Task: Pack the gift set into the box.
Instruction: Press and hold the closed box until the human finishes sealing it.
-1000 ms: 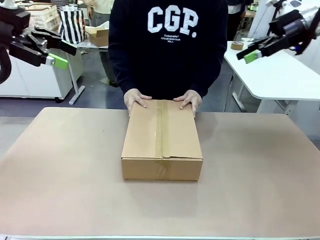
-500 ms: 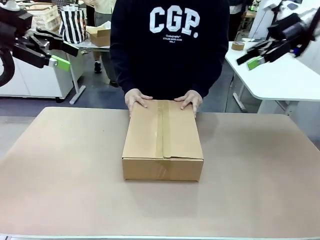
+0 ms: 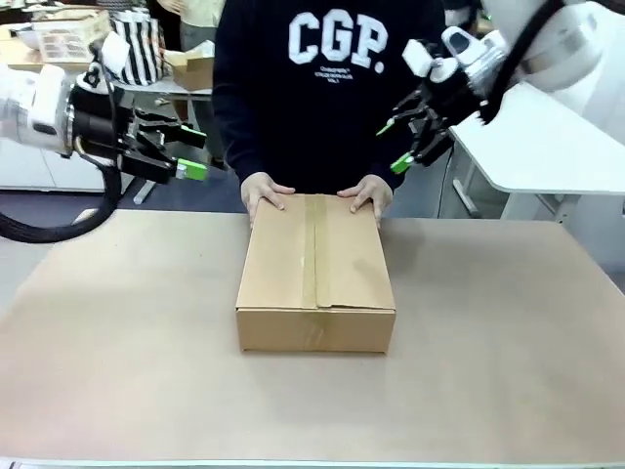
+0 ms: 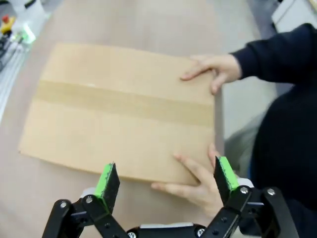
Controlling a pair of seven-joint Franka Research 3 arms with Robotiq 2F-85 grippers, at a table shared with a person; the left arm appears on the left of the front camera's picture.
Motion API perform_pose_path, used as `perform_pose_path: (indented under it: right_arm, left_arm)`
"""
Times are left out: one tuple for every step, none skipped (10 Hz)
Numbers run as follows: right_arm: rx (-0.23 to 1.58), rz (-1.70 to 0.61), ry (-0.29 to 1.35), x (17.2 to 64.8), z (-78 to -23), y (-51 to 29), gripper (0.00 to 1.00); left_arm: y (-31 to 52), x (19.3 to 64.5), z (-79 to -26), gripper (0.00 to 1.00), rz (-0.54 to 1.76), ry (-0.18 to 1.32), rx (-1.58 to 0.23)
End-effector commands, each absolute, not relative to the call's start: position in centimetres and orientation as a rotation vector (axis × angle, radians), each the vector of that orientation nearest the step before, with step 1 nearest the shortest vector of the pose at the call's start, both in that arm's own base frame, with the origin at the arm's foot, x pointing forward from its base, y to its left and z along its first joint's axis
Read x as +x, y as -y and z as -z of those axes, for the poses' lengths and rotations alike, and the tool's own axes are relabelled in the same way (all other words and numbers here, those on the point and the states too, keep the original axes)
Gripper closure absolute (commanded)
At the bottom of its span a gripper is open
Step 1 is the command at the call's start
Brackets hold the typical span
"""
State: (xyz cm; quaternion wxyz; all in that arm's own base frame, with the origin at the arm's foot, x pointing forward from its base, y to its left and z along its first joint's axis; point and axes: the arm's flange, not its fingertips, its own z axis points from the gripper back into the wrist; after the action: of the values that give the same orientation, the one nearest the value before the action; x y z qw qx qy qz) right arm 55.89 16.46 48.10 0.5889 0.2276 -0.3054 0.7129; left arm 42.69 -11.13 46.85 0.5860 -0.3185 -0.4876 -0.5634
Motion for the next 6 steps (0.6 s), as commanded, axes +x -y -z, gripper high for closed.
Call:
perform_pose_path:
  right_arm:
    - [0.671, -1.684, 0.784, 54.9, -44.4, -18.2, 0.0]
    - [0.693, -1.746, 0.746, 54.0, -43.6, -19.4, 0.0]
    - [0.756, -1.739, 0.558, 53.7, -43.9, -17.8, 0.0]
    - [0.654, -1.682, 0.723, 55.1, -43.6, -18.8, 0.0]
    - [0.716, -1.71, 0.671, 54.2, -42.6, -19.4, 0.0]
    - [0.691, -1.619, 0.814, 55.0, -44.5, -19.6, 0.0]
  left_arm:
    - [14.8, 42.3, -43.1, 0.0, 1.387, 1.165, -0.752]
    - [15.9, 42.1, -41.7, 0.0, 1.38, 1.112, -0.789]
    - [15.0, 43.0, -42.5, 0.0, 1.416, 0.768, -1.006]
    - [15.1, 42.1, -42.7, 0.0, 1.369, 1.119, -0.781]
    - [15.1, 42.1, -42.7, 0.0, 1.369, 1.119, -0.781]
    - [16.4, 41.9, -40.7, 0.0, 1.389, 0.986, -0.879]
